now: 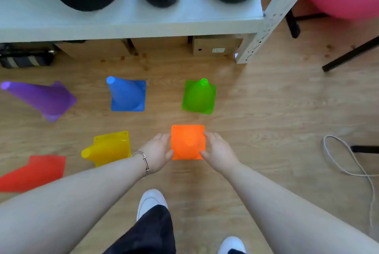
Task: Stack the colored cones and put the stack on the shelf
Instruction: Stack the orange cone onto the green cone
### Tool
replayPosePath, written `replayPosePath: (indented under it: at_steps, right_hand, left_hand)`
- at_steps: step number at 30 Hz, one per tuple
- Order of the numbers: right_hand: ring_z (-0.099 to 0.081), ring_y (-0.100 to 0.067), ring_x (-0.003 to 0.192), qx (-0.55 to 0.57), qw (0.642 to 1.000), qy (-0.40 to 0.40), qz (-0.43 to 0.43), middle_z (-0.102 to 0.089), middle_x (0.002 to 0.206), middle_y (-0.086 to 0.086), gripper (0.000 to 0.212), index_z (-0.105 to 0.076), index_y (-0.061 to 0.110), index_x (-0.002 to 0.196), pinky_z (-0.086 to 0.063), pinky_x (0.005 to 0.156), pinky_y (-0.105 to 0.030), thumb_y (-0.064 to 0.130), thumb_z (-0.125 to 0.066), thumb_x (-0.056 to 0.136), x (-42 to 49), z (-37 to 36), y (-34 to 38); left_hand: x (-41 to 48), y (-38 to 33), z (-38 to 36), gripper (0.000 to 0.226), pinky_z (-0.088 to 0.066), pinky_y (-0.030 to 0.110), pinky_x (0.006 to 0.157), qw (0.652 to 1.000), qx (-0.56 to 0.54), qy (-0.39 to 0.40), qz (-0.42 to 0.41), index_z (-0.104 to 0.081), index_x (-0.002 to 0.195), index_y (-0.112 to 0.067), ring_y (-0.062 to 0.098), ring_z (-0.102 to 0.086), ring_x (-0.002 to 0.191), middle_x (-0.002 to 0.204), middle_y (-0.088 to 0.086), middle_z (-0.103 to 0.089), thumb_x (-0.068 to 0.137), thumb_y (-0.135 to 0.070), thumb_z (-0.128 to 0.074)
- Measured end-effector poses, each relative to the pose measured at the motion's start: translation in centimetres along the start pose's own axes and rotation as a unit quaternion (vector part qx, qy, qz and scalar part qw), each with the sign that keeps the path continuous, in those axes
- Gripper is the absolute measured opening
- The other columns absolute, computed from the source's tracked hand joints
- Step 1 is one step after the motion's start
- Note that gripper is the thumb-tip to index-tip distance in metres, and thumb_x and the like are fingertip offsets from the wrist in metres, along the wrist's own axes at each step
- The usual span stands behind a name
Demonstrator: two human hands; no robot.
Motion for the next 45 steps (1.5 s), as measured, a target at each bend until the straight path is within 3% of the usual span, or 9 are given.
replayPosePath:
  at_steps: [10, 17, 29, 34, 40, 45]
  right_hand:
    - [-0.054, -0.026, 0.123, 0.089, 0.995, -0.051, -0.010, -0.055, 0.133, -0.013, 0.067, -0.047, 0.009, 0.137, -0.036, 0.105, -0.026, 0.010, -0.069, 0.074, 2.9, -4.6, -2.2]
    - [-0.055, -0.022, 0.122, 0.140, 0.989, -0.050, 0.015, -0.055, 0.133, -0.011, 0.065, -0.051, 0.012, 0.137, -0.044, 0.106, -0.036, 0.011, -0.074, 0.076, 3.1, -4.6, -1.4]
    - [-0.064, -0.020, 0.105, 0.182, 0.976, -0.089, 0.075, -0.061, 0.124, -0.007, 0.056, -0.058, 0.016, 0.131, -0.052, 0.096, -0.036, 0.021, -0.078, 0.079, 1.9, 3.8, 4.3]
    - [-0.062, -0.013, 0.106, 0.186, 0.968, -0.141, 0.088, -0.060, 0.122, 0.002, 0.052, -0.057, 0.021, 0.132, -0.045, 0.091, -0.019, 0.025, -0.073, 0.083, 1.2, 9.6, 6.3]
    - [-0.061, -0.013, 0.109, 0.204, 0.959, -0.179, 0.082, -0.060, 0.125, 0.005, 0.048, -0.056, 0.028, 0.132, -0.048, 0.098, -0.034, 0.029, -0.069, 0.086, 2.6, 14.9, 6.8]
    - [-0.060, -0.012, 0.110, 0.208, 0.959, -0.180, 0.066, -0.060, 0.125, 0.006, 0.047, -0.056, 0.027, 0.133, -0.046, 0.096, -0.029, 0.027, -0.068, 0.087, 5.7, 15.6, 5.2]
  left_hand:
    - [4.7, 0.7, -4.1, 0.061, -0.036, 0.027, 0.109, 0.995, -0.100, -0.015, -0.018, -0.031, 0.145, -0.012, 0.018, -0.050, 0.129, 0.145, 0.010, -0.045, 0.090, -0.026, -0.057]
    - [3.7, 1.7, -3.8, 0.070, -0.038, 0.030, 0.108, 0.990, -0.129, -0.049, -0.011, -0.031, 0.145, -0.013, 0.018, -0.048, 0.131, 0.145, 0.009, -0.046, 0.086, -0.028, -0.065]
    - [-0.5, 0.2, 6.7, 0.060, -0.047, 0.028, 0.099, 0.974, -0.134, -0.166, -0.078, -0.047, 0.137, -0.026, 0.013, -0.059, 0.115, 0.131, 0.000, -0.058, 0.083, -0.029, -0.071]
    - [-1.1, -2.9, 11.6, 0.056, -0.049, 0.026, 0.097, 0.960, -0.159, -0.206, -0.104, -0.045, 0.136, -0.028, 0.011, -0.059, 0.116, 0.132, -0.006, -0.057, 0.084, -0.032, -0.068]
    - [1.2, -6.4, 15.7, 0.050, -0.048, 0.024, 0.088, 0.948, -0.183, -0.225, -0.128, -0.046, 0.134, -0.025, 0.011, -0.059, 0.116, 0.134, -0.006, -0.056, 0.087, -0.030, -0.064]
    - [4.8, -7.1, 15.6, 0.048, -0.052, 0.033, 0.093, 0.947, -0.195, -0.220, -0.130, -0.046, 0.133, -0.026, 0.013, -0.060, 0.116, 0.134, -0.005, -0.057, 0.088, -0.032, -0.062]
Point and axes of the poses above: each hand's wrist, its own x-axis towards the middle knuckle, its own z-axis out of the back of the hand, y = z × x, the point moved 3 cm from there along x, towards the middle knuckle
